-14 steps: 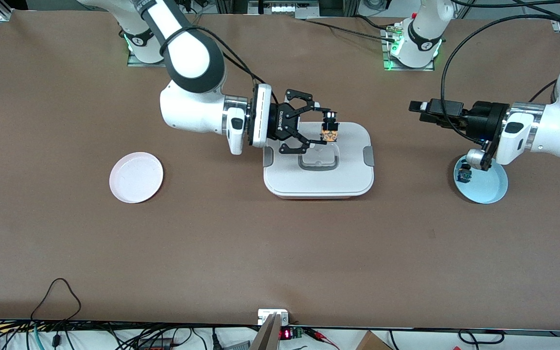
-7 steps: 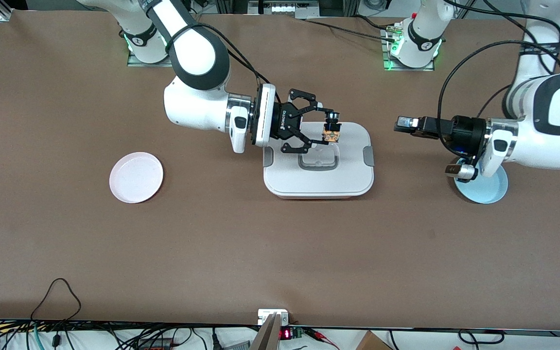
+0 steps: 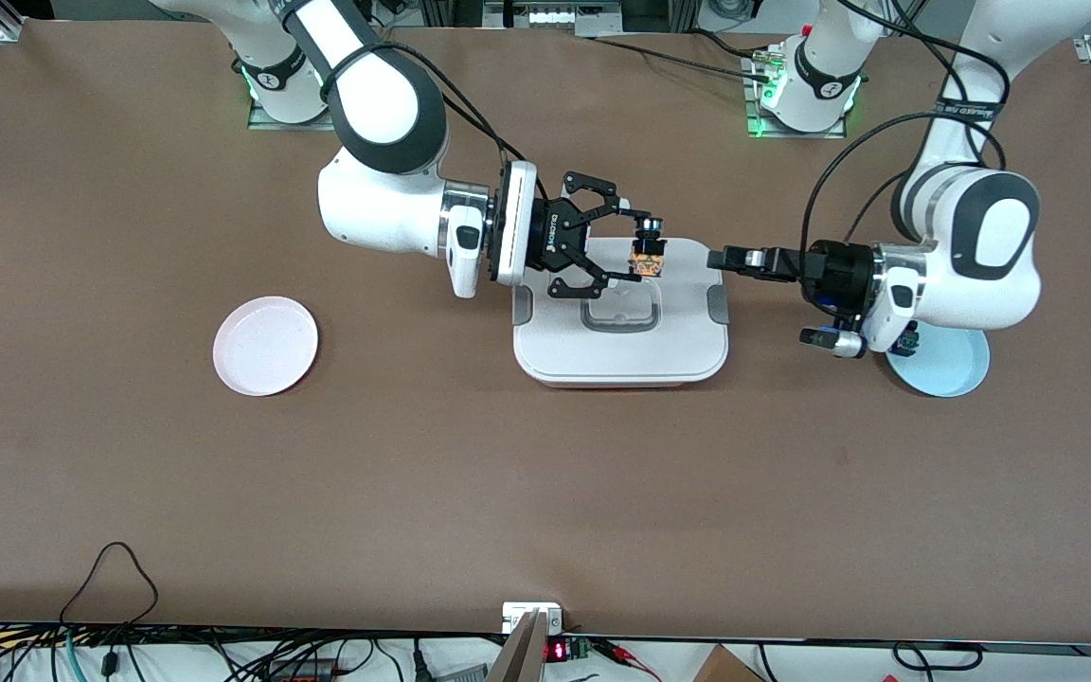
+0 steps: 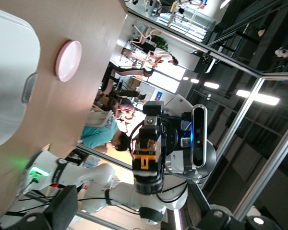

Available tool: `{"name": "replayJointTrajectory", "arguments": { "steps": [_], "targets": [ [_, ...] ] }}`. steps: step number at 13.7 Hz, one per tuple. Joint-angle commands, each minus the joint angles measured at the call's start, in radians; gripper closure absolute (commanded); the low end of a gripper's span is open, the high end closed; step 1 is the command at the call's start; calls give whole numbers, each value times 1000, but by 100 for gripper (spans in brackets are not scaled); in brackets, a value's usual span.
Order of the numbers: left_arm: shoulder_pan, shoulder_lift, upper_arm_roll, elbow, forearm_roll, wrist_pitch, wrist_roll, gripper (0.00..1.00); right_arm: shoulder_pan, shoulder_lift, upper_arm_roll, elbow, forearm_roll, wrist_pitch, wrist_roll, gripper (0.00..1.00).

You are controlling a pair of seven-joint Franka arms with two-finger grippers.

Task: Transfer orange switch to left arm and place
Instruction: 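Hold the switch with the right gripper while the left gripper approaches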

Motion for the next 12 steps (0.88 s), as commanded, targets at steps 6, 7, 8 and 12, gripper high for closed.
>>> {"name": "replayJointTrajectory", "arguments": {
  "steps": [6,7,8,12],
  "targets": [
    [-84,47,3,-3,-170,31,35,0,2,9,-12,26,10,9,-8,99],
    [-94,49,3,-3,-173,33,35,0,3,9,-12,26,10,9,-8,99],
    [-105,49,3,-3,-182,33,34,0,3,9,-12,26,10,9,-10,99],
    [-153,46,0,-3,-193,33,34,0,3,9,-12,26,10,9,-10,99]
  ]
}}
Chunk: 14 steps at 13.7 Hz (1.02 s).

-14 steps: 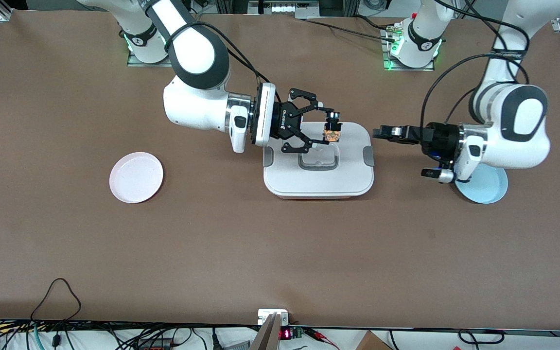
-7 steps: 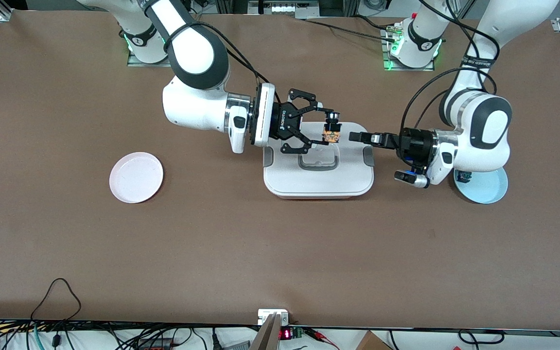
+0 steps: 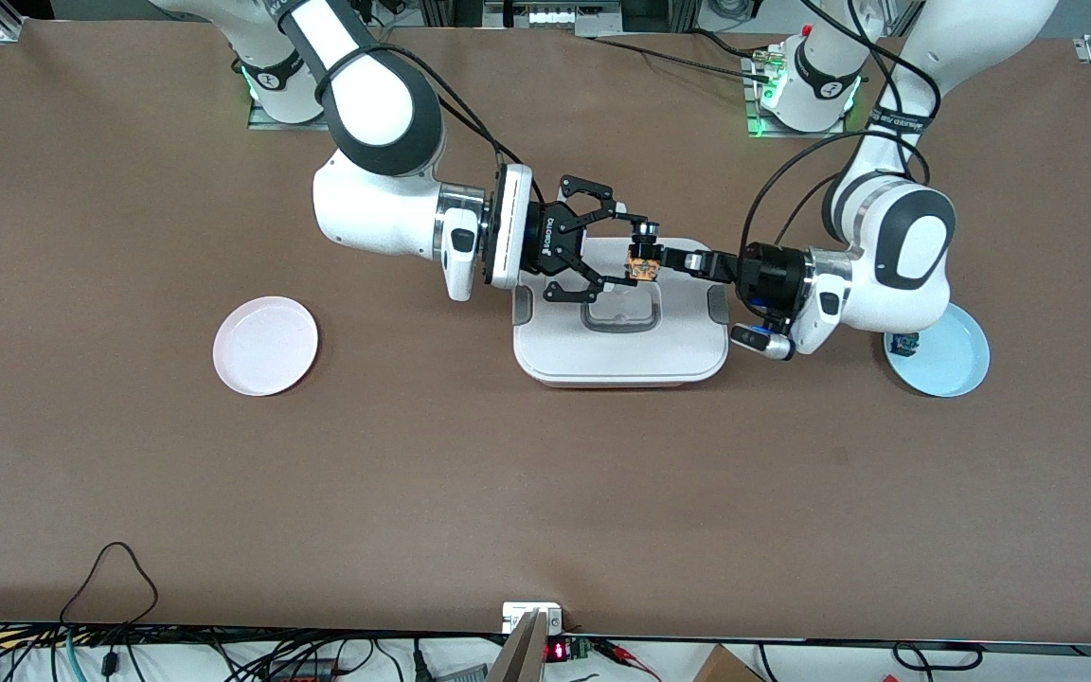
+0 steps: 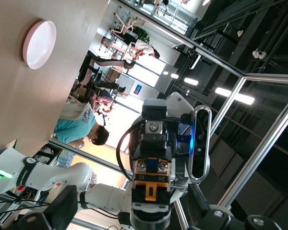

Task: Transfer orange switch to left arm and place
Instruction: 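Close the left gripper on the switch beside the right gripper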

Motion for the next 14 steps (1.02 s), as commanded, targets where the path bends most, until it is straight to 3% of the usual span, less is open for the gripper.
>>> {"name": "replayJointTrajectory", "arguments": {
  "steps": [1,14],
  "targets": [
    [-27,0,-6,-3,-37,7,21,0,5,9,-3,24,11,9,-9,99],
    [-23,27,-14,3,-103,9,24,0,2,9,-3,25,11,9,5,98]
  ]
}}
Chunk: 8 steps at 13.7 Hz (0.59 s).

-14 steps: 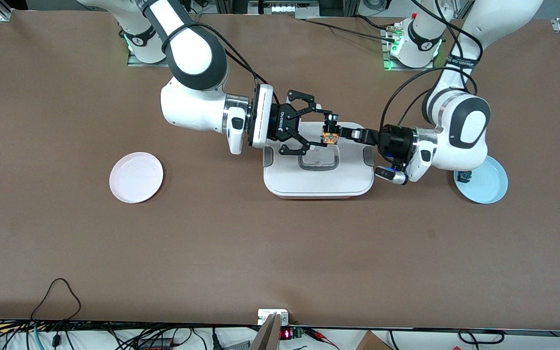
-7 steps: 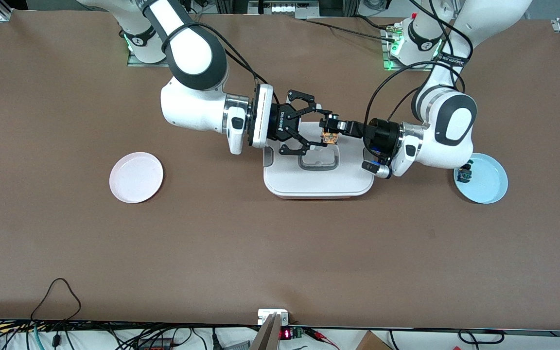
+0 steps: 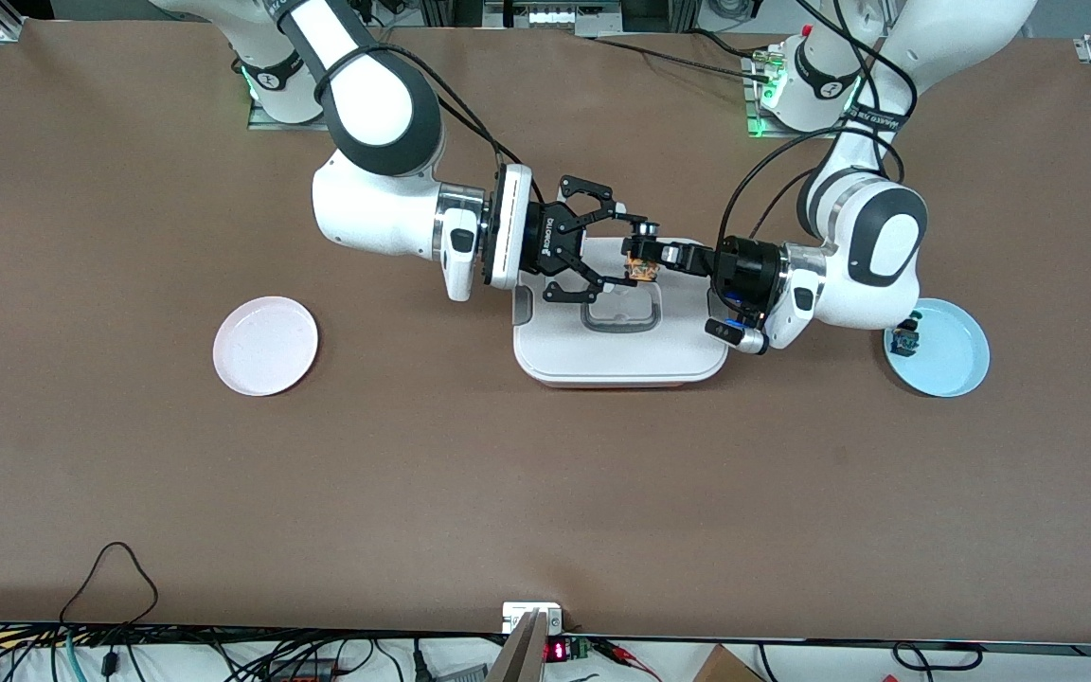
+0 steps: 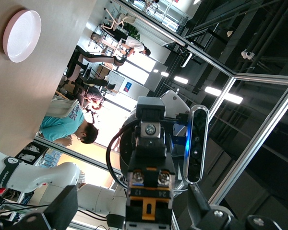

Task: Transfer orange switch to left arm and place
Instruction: 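Close the left gripper on the switch beside the right gripper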

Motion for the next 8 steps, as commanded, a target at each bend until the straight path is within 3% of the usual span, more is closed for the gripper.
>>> {"name": "replayJointTrajectory", "arguments": {
  "steps": [1,4,5,7,8],
  "targets": [
    [-1,15,1,3,-29,3,37,0,2,9,-2,23,11,9,7,98],
    [-1,16,0,3,-34,15,45,0,2,9,-2,23,11,9,8,99],
    [-1,16,0,3,-34,17,46,5,2,9,-2,23,11,10,8,98],
    [-1,12,0,3,-34,17,90,30,2,9,-2,23,11,9,8,99],
    [-1,9,0,3,-32,14,106,54,2,9,-2,23,11,10,8,99]
  ]
}}
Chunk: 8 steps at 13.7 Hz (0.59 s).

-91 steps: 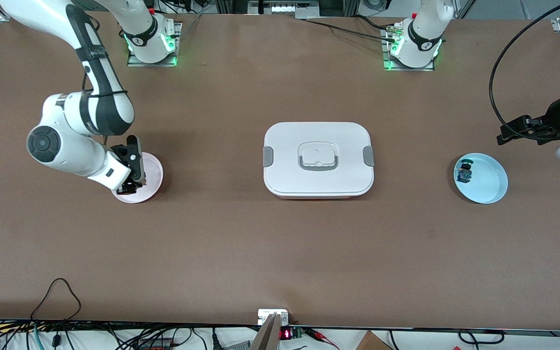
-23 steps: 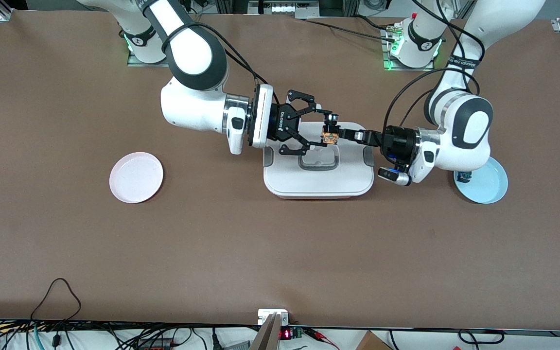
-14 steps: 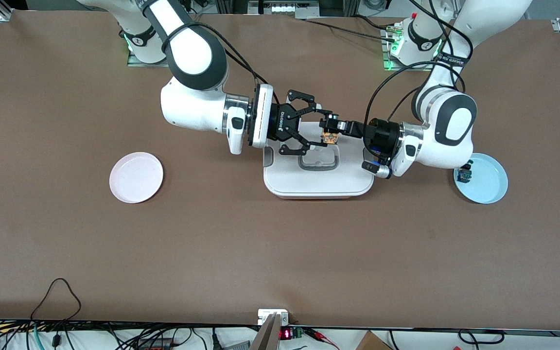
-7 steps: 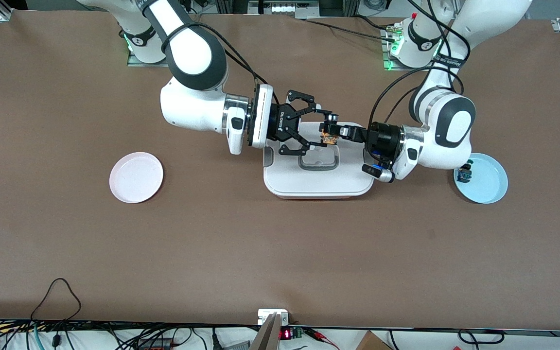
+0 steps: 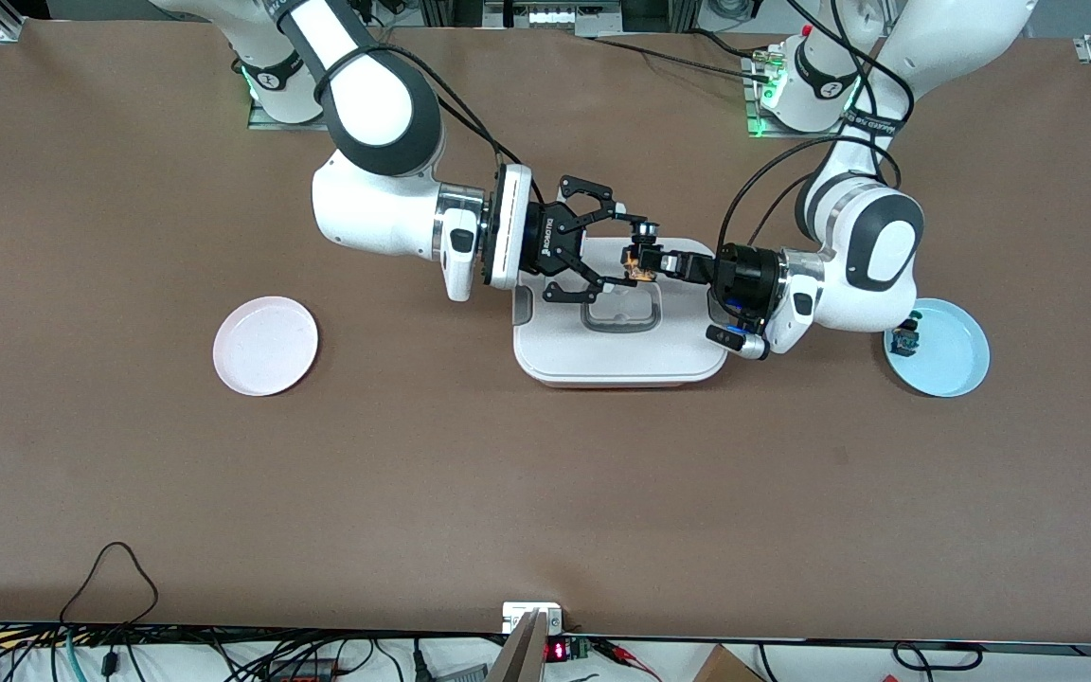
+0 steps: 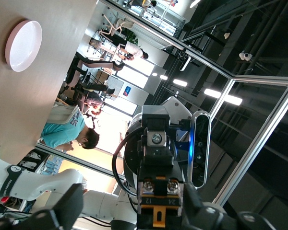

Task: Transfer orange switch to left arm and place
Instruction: 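Close the left gripper on the switch beside the right gripper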

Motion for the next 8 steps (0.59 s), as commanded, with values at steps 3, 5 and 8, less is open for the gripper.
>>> {"name": "replayJointTrajectory", "arguments": {
  "steps": [3,5,8],
  "targets": [
    [2,-9,-1,-3,-26,-27,38,84,2,9,-2,22,11,10,9,98],
    [2,-9,-1,-8,-26,-42,29,93,1,11,-2,22,11,9,11,92],
    [2,-9,-1,-8,-24,-48,24,100,-1,11,-3,22,11,9,13,84]
  ]
}}
